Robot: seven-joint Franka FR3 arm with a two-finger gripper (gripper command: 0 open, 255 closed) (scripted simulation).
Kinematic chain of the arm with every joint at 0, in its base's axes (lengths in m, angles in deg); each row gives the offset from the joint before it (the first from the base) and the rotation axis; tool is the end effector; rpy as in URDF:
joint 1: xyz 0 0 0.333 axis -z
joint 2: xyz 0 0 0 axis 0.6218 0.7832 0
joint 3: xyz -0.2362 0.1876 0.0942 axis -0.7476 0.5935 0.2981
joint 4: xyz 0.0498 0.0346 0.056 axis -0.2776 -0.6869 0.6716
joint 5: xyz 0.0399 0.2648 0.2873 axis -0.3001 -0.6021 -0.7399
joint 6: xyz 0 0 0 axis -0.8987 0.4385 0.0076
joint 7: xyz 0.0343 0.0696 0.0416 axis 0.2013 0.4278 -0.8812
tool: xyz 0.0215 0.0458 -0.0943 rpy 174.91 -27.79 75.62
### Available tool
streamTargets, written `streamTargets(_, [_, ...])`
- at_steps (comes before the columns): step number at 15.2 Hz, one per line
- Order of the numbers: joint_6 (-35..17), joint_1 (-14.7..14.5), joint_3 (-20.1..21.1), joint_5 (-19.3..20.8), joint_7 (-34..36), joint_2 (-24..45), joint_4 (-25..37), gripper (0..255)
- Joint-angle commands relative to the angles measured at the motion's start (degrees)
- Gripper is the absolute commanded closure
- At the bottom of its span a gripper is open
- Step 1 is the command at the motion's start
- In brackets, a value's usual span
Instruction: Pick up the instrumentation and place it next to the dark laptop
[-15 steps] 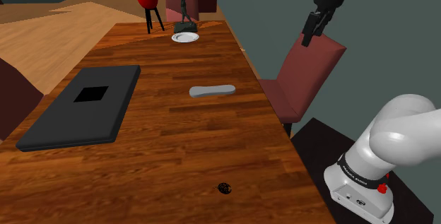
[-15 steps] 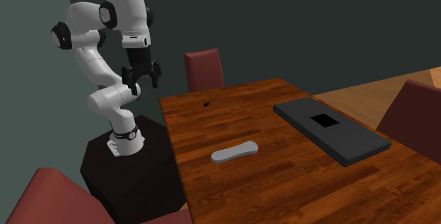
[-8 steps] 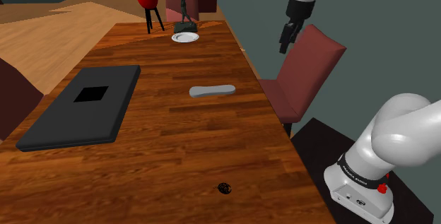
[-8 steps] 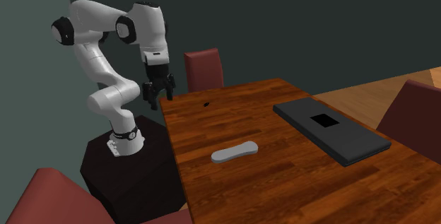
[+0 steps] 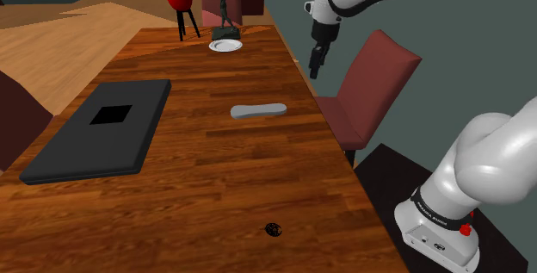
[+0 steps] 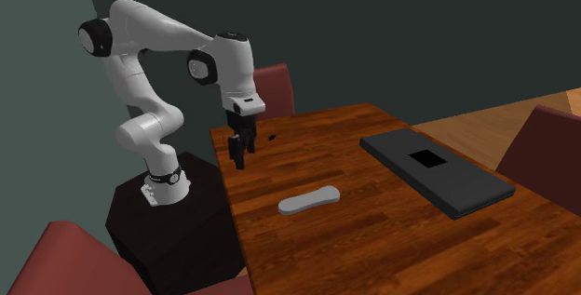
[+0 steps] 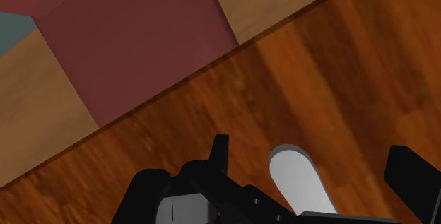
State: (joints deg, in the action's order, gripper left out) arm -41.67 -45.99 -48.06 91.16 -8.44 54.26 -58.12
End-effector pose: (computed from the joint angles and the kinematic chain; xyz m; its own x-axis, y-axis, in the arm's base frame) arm 0.4616 0.0277 0.5095 0.9081 0.4172 0.0365 0.4147 -0.9080 0.0599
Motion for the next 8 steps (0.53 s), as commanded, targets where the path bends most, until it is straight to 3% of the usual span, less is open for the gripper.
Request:
streamTargets(1, [-2.1,-0.8,0.0,-0.5,-2.2,3.9,1.5,0])
streamTargets(8, [-7.2,-3.2,1.1,-2.4,-9.0,17.8,9.1,0])
